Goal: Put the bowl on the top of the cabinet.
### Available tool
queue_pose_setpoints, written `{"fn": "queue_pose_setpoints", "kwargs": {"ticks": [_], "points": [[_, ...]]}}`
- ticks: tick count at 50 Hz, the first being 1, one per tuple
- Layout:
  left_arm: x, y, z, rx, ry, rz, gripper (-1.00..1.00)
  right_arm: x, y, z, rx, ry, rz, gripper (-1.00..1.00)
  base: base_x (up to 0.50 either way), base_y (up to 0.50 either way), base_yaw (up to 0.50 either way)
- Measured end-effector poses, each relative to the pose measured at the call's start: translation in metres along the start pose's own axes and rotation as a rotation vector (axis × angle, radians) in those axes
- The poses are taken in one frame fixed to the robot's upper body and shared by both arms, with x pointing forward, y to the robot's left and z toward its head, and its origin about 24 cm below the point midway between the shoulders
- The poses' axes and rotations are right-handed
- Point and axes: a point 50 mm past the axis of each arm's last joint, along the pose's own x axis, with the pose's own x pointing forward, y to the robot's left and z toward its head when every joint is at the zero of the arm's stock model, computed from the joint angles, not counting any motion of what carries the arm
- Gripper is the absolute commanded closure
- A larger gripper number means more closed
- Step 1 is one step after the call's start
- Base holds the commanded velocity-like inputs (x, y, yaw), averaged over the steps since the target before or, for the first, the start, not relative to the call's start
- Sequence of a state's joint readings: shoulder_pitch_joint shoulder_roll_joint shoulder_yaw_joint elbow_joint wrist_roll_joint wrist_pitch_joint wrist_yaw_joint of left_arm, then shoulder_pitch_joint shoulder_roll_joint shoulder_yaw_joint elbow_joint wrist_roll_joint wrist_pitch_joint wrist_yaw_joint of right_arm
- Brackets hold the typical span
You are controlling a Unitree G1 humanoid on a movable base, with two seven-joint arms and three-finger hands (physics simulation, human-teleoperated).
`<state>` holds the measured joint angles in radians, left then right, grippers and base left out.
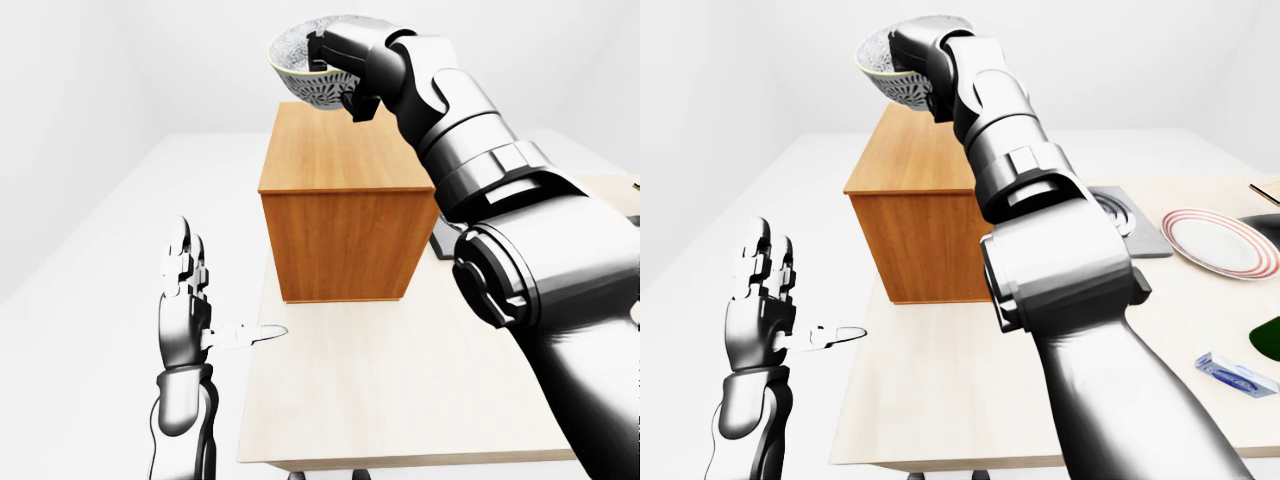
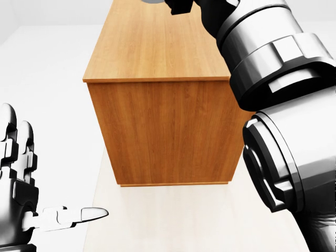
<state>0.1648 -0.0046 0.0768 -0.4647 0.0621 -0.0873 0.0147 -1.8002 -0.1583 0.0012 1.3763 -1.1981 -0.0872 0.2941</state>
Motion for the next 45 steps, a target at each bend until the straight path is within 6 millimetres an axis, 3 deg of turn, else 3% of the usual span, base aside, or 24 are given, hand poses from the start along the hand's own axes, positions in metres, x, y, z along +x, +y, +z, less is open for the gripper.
{"fn": "queue_pose_setpoints", "kwargs": {"ticks": [16,37,38,39,45], "points": [[0.0,-0.001,-0.001,0.0,0.005,-0.003,-1.0,0.003,0.026,-0.009,-0.013,0.024,0.056,1.0,0.0,0.0,0.0],[0.001,0.0,-0.003,0.0,0.01,-0.003,-1.0,0.004,0.041,-0.016,-0.018,0.043,0.096,1.0,0.0,0.0,0.0],[0.001,0.0,-0.003,0.0,0.01,-0.002,-1.0,0.004,0.041,-0.016,-0.018,0.044,0.095,0.29,0.0,0.0,0.0],[0.001,0.0,-0.003,0.0,0.01,-0.002,-1.0,0.004,0.039,-0.016,-0.02,0.044,0.089,-0.98,0.0,0.0,0.0],[0.001,0.001,-0.003,0.001,0.008,0.002,-1.0,0.004,0.038,-0.017,-0.045,0.051,0.084,-1.0,0.0,0.0,0.0]]}}
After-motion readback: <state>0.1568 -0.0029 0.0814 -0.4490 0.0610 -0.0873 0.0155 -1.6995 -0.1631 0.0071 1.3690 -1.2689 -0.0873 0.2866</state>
